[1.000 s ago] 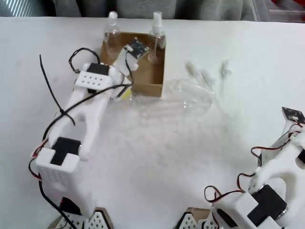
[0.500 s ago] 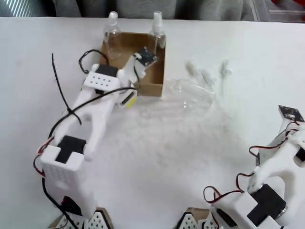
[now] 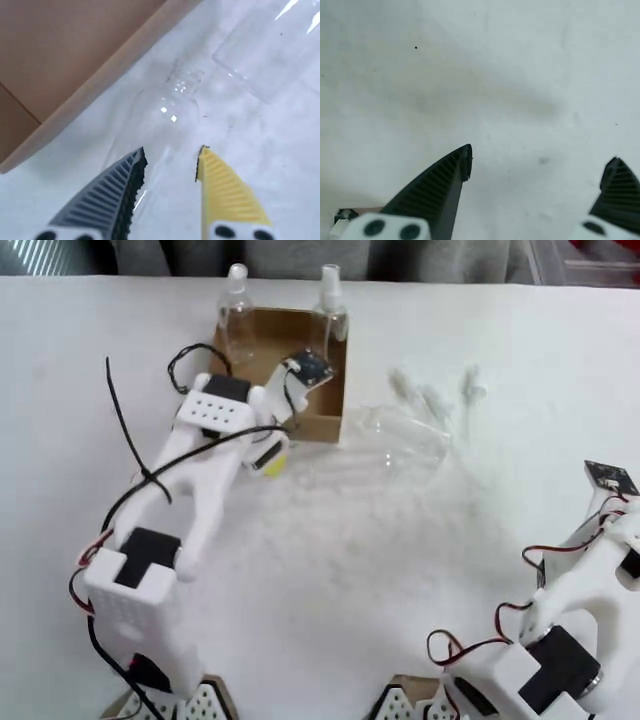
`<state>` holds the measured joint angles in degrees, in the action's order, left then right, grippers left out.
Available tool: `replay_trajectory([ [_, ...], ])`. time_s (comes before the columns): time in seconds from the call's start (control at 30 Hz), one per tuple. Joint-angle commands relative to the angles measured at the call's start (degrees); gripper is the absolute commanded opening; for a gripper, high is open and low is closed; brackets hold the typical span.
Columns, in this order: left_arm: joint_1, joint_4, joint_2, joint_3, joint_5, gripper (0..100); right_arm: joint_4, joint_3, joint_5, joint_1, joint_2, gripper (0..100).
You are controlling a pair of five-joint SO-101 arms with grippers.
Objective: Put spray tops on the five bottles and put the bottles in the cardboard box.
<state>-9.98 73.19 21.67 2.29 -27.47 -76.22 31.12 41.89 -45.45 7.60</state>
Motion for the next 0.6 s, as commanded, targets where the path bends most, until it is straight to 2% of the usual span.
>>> replay_trajectory([
  [0.0,-0.66,1.41,0.75,-0.79,-0.26,19,0.66,-0.18,0.62,1.36,1.80,36.5],
  [0.33,-0.92,1.41,-0.84,-2.02,-0.35,19,0.66,-0.18,0.70,1.36,1.80,36.5],
  [0.57,-6.55,-4.48,-19.12,-19.69,0.26,21,0.75,-0.18,0.62,1.36,1.80,36.5],
])
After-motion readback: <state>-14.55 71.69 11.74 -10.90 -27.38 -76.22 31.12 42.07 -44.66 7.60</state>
